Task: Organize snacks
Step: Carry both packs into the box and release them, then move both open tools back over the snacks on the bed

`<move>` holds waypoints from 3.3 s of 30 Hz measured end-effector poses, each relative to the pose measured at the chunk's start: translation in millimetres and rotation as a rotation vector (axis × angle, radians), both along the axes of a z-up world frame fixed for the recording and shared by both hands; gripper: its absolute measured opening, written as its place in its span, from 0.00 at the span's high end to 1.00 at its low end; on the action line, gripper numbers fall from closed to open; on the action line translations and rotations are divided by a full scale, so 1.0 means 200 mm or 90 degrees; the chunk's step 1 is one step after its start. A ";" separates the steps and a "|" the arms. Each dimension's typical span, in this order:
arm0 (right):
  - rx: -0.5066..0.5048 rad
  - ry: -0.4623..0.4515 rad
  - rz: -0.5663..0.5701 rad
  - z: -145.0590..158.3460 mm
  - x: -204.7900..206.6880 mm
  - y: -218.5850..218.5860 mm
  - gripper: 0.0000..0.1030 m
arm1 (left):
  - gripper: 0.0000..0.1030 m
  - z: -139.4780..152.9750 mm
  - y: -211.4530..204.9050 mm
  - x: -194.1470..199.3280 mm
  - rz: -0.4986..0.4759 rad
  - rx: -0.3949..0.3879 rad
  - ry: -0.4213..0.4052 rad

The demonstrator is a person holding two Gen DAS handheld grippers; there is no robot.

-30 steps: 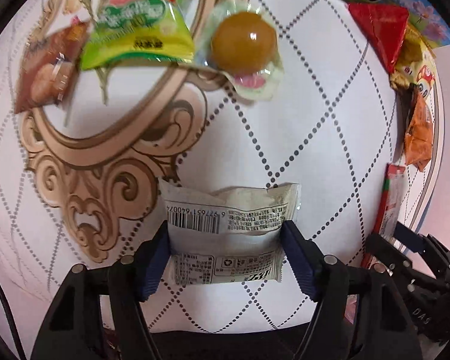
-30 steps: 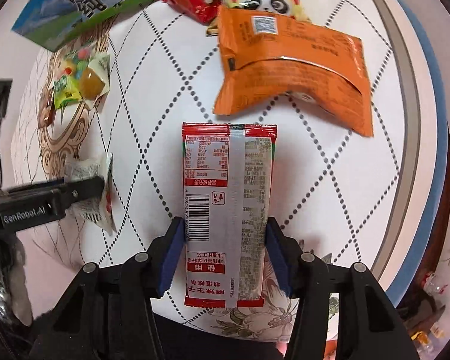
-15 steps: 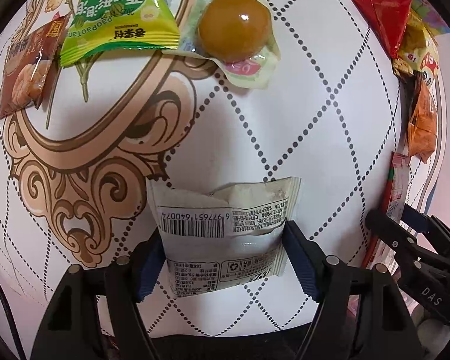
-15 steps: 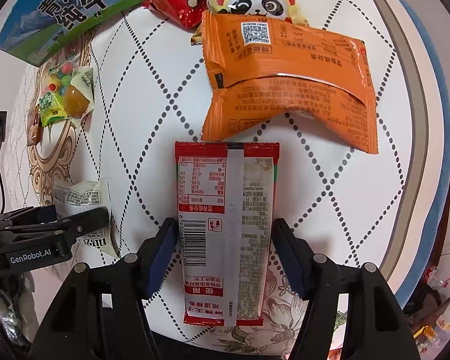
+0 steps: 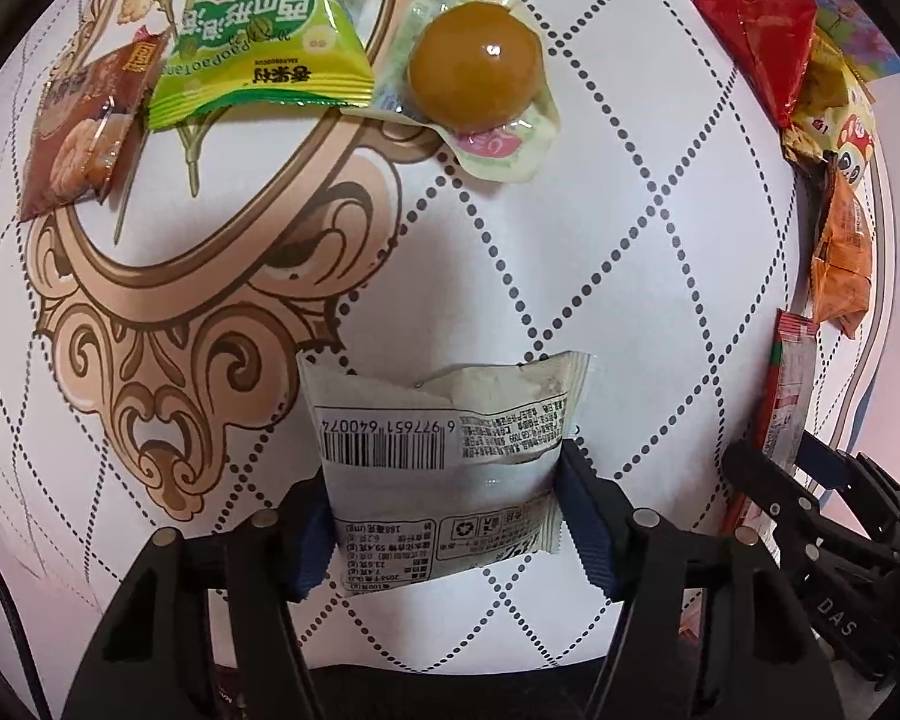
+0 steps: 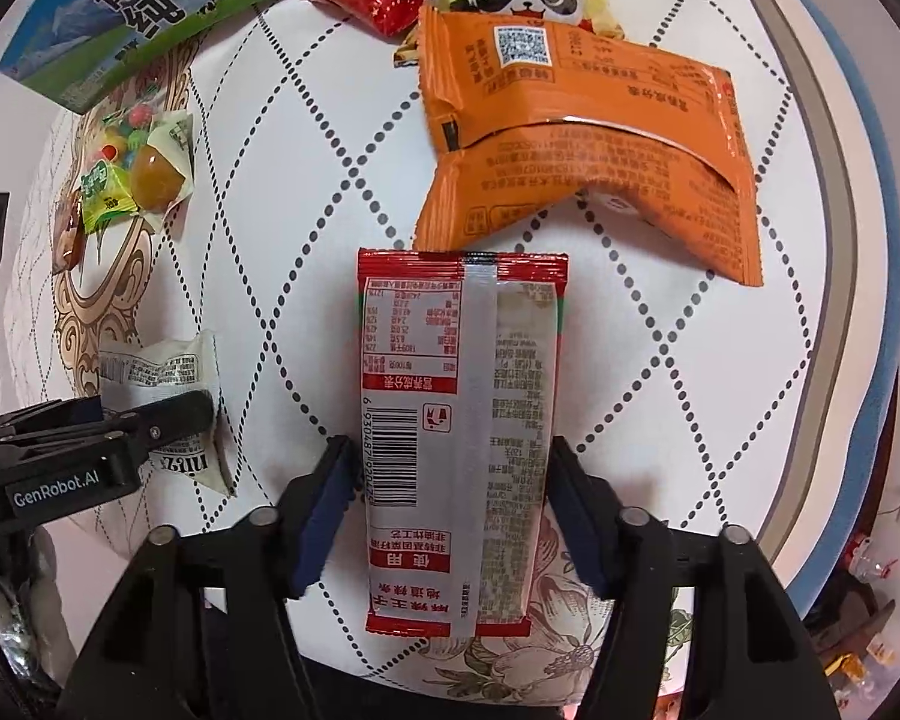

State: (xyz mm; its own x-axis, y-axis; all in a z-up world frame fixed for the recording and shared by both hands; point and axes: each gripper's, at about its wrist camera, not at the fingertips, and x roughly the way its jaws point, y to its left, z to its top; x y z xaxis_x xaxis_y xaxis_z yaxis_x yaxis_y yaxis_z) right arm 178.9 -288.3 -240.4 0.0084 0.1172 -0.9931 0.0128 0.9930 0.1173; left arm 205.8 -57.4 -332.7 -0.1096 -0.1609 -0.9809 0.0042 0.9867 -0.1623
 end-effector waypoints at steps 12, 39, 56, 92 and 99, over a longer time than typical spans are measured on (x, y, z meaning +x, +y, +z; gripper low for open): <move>0.056 -0.055 0.005 0.31 -0.09 -0.03 0.52 | 0.39 0.32 -0.03 0.01 -0.003 -0.051 -0.056; 0.063 -0.244 -0.024 1.04 1.15 -0.14 0.52 | 0.39 0.72 0.00 1.33 0.015 -0.092 -0.103; 0.022 -0.113 -0.015 0.62 1.32 -0.14 0.13 | 0.15 0.31 0.00 1.34 0.022 -0.108 0.001; -0.029 -0.302 0.000 1.21 0.82 -0.07 0.08 | 0.14 1.21 0.12 0.82 -0.012 0.037 -0.379; -0.009 -0.344 -0.007 1.36 0.67 -0.07 0.08 | 0.14 1.35 0.12 0.67 -0.015 0.028 -0.425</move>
